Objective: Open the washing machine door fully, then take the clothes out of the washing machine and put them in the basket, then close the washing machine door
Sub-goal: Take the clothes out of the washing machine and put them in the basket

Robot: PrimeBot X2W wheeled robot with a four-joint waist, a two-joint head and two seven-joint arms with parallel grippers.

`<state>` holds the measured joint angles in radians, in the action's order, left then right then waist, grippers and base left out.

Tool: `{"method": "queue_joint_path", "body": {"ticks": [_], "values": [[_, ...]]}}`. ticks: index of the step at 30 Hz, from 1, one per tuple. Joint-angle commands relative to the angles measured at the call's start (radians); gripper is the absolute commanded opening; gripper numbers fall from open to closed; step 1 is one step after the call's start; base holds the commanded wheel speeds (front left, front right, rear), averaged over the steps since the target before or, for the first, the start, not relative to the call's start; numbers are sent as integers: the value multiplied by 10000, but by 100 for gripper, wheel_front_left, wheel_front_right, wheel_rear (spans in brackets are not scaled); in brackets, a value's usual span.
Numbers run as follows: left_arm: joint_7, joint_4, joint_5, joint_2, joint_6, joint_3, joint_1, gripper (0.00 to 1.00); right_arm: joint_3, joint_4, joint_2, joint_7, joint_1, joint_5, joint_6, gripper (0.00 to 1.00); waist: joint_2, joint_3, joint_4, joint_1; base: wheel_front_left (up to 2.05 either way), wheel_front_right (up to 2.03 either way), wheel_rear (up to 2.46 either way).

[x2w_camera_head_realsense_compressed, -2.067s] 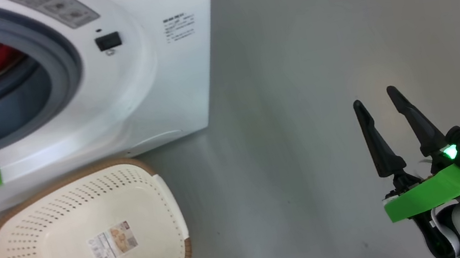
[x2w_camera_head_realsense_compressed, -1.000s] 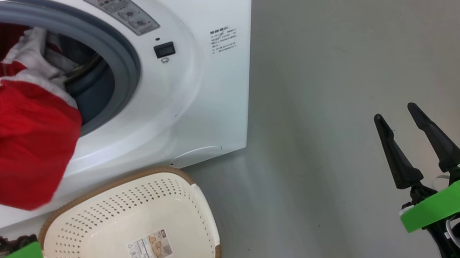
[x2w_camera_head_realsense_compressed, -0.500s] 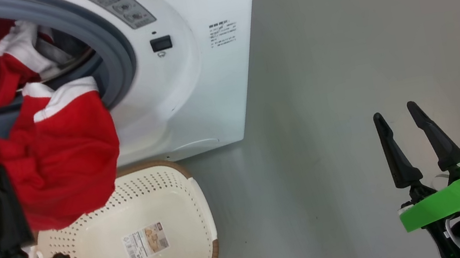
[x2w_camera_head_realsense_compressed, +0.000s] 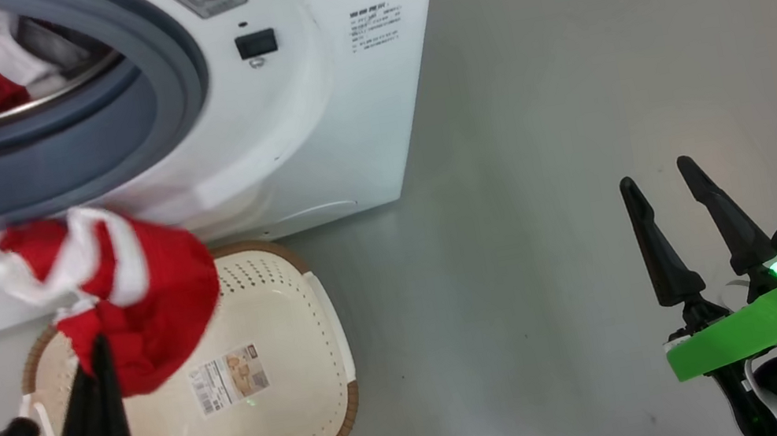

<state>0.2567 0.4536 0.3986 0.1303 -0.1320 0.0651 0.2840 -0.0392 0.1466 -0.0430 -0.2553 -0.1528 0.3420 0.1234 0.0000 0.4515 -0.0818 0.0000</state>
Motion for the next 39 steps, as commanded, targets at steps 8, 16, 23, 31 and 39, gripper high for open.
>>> {"method": "queue_joint_path", "body": {"ticks": [8,16,23,31,39], "values": [[51,1237,237,386,13,-271,578,0,-240,-356,-72,-65,-183,-38,73,100,0,614,-93,0,0,0,0],[51,2669,437,682,13,-1168,1514,0,-277,-454,-72,-65,-388,-188,73,100,0,1414,-20,0,0,0,0],[51,3838,716,797,13,-1634,2415,0,-295,-578,-72,-65,-580,-277,73,100,0,2102,-3,0,0,0,0],[51,4653,1000,921,13,-1873,3081,0,-323,-709,-72,-65,-779,-348,73,100,0,2540,19,0,0,0,0],[51,4761,1231,967,13,-1943,3218,14,-301,-692,-72,-65,-810,-396,73,100,0,2538,62,0,0,0,0]]}}
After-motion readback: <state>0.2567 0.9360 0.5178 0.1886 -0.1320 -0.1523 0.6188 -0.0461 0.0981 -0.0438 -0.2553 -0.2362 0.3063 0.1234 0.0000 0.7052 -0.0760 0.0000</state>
